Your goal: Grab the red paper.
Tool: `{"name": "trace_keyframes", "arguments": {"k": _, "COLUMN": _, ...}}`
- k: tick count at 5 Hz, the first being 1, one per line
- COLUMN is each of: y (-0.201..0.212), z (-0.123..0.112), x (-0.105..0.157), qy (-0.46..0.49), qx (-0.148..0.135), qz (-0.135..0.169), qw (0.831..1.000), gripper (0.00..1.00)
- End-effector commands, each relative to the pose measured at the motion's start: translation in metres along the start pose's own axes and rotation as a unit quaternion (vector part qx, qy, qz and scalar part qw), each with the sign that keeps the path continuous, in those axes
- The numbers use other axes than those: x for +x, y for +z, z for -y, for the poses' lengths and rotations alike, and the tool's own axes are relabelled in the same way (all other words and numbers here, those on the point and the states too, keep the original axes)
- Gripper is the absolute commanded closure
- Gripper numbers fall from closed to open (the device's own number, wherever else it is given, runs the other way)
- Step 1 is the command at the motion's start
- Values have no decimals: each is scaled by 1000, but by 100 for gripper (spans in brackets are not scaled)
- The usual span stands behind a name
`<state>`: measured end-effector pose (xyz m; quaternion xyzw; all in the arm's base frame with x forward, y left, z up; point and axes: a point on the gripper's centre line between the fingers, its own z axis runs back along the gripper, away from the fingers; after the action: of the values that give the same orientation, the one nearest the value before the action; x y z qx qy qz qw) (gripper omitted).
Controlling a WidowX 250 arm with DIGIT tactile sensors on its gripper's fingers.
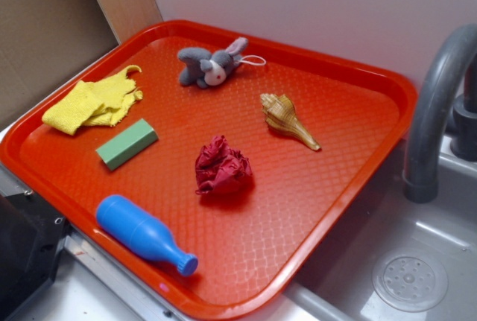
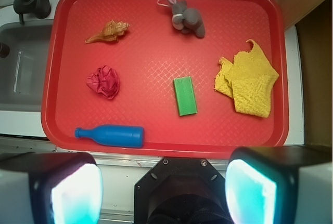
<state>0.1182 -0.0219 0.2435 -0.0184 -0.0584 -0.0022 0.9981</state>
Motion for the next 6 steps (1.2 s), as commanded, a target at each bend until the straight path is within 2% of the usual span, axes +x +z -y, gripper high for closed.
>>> {"name": "trace_keyframes", "arguments": {"k": 1, "y": 0, "z": 0, "x": 0, "qy": 0, "qx": 0, "qz": 0, "qw": 1000, "gripper": 0}}
{"name": "trace_keyframes", "arguments": {"k": 2, "y": -9, "z": 5, "x": 22, "qy": -88, "qx": 26, "qz": 12, "qw": 996, "gripper": 0}}
{"name": "trace_keyframes", "arguments": {"k": 3, "y": -25, "z": 15, "x": 47, "qy": -184, "qx": 35, "qz": 4, "qw": 982, "gripper": 0}}
{"name": "trace_keyframes", "arguments": {"k": 4, "y": -34, "z": 26, "x": 58, "qy": -280, "qx": 27, "qz": -6, "qw": 960, "gripper": 0}}
{"name": "trace_keyframes", "arguments": {"k": 5, "y": -60, "z": 55, "x": 72, "qy": -399, "qx": 21, "qz": -48, "qw": 915, "gripper": 0}}
{"name": "trace_keyframes", "arguments": {"k": 6, "y": -85, "z": 82, "x": 63, "qy": -512, "qx": 41, "qz": -60, "qw": 856, "gripper": 0}}
